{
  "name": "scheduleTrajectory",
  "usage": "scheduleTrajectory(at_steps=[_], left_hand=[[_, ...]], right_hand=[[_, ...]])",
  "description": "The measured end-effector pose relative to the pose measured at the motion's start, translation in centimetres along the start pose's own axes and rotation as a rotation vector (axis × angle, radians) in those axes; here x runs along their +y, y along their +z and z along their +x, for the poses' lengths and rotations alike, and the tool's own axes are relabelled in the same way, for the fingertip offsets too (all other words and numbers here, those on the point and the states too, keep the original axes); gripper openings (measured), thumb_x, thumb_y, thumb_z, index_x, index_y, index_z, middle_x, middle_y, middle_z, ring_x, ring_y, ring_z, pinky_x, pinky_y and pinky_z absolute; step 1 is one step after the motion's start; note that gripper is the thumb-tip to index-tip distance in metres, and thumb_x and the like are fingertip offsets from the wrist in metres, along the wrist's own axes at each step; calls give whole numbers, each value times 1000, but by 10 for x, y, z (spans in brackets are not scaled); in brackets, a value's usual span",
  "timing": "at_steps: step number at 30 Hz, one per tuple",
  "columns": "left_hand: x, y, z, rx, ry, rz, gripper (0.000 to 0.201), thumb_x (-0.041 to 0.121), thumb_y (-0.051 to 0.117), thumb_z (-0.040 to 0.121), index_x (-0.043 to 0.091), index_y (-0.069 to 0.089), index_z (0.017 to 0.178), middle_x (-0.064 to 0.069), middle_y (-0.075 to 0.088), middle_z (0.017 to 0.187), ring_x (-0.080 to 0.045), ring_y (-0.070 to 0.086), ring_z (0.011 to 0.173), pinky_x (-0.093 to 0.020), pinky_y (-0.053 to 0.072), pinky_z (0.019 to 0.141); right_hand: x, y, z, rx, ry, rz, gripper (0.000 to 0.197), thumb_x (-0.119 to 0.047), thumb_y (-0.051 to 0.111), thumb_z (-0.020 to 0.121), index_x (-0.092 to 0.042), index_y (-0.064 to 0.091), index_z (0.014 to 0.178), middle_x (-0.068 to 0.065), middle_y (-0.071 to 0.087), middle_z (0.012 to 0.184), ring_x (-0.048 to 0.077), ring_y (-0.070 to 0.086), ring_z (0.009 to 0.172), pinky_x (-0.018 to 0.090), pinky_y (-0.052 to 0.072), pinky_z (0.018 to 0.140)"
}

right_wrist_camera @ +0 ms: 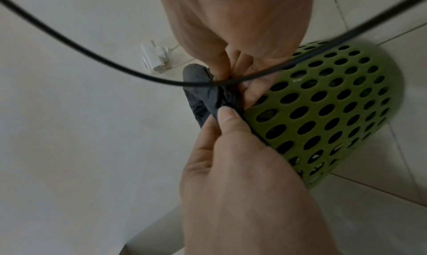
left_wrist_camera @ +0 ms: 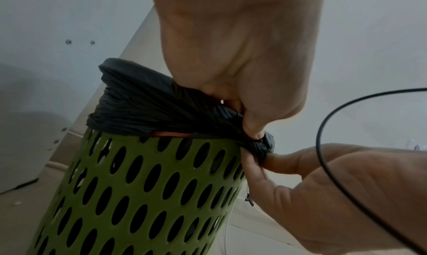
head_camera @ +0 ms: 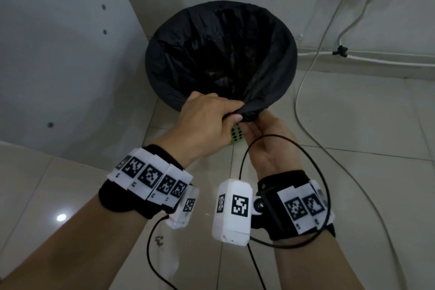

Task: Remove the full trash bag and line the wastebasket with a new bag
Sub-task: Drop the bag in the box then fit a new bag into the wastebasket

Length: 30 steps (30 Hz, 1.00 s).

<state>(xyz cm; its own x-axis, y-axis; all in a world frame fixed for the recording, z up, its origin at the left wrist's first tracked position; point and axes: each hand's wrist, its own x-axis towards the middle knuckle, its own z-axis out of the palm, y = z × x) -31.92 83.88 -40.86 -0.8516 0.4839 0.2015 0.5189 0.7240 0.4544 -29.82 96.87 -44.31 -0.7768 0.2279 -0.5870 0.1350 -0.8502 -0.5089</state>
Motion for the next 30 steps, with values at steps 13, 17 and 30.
scheduleTrajectory(at_steps=[13, 17, 30], left_hand=[[17, 5, 0, -64, 103, 18, 41, 27, 50, 90, 13, 63, 126, -7, 70, 77, -28, 59, 73, -40, 52, 65], [15, -2, -6, -44, 70, -27, 32, 23, 52, 88, 12, 69, 113, -7, 64, 72, -25, 58, 69, -39, 51, 64], [-15, -8, 0, 10, 178, 111, 37, 24, 51, 89, 22, 66, 123, 9, 72, 86, -21, 64, 85, -53, 42, 95]], right_hand=[[-47, 18, 1, 87, -73, -406, 4, 4, 69, 84, 3, 65, 81, 18, 69, 78, 30, 68, 67, 41, 62, 66], [-45, 18, 6, 14, -24, -439, 6, 0, 68, 86, 0, 65, 81, 15, 67, 79, 31, 66, 75, 48, 59, 82], [-37, 21, 10, -13, 89, -421, 14, -12, 70, 88, -7, 67, 101, 7, 71, 87, 25, 68, 82, 45, 57, 87]])
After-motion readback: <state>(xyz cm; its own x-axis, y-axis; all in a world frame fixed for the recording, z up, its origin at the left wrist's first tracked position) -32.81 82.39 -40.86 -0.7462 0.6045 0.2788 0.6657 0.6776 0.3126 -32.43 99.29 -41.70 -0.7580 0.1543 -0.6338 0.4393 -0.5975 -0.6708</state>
